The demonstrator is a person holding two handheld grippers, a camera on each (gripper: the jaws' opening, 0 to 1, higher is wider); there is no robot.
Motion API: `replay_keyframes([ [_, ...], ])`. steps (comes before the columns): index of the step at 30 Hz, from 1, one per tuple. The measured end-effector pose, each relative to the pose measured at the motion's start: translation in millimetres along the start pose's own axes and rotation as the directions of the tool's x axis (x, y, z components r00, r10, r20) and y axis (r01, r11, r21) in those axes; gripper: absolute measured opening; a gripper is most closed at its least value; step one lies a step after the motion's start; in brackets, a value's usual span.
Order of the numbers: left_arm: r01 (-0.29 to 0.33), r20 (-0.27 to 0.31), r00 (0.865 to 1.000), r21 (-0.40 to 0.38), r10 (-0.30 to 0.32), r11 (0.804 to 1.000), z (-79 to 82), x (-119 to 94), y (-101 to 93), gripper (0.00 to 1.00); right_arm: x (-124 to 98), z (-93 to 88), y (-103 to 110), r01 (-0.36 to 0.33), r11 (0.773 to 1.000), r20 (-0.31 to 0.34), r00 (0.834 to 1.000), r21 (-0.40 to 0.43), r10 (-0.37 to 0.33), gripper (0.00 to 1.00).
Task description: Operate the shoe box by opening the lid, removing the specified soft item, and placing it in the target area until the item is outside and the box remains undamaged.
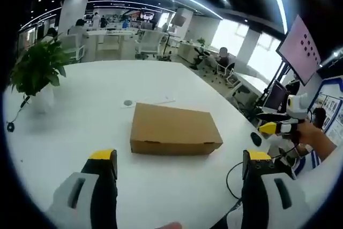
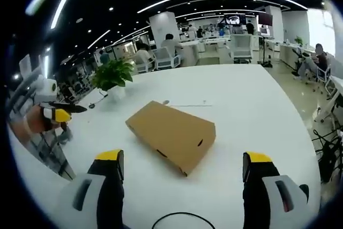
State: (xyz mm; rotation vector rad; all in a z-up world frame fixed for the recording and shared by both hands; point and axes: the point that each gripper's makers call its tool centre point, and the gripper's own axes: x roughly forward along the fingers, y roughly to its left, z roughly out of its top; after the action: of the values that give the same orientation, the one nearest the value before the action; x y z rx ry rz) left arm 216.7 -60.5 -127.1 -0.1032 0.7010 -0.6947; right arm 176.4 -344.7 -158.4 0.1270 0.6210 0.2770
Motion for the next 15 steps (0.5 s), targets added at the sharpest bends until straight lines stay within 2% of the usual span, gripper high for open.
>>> replay_keyframes([
  [5, 0.007, 0.01, 1.0, 0.008, -0.007, 1.0, 6.3, 2.9, -5.0, 0.99, 1.5, 2.9, -1.6, -0.006, 1.0, 0.008, 1.0, 0.007, 0.006, 0.93],
  [15, 0.002, 0.011, 1.0, 0.002, -0.002, 1.0, 5.3, 1.9, -5.4, 0.99, 3.2, 3.2, -3.2, -0.014, 1.0, 0.011, 1.0, 0.012, 0.014, 0.93],
])
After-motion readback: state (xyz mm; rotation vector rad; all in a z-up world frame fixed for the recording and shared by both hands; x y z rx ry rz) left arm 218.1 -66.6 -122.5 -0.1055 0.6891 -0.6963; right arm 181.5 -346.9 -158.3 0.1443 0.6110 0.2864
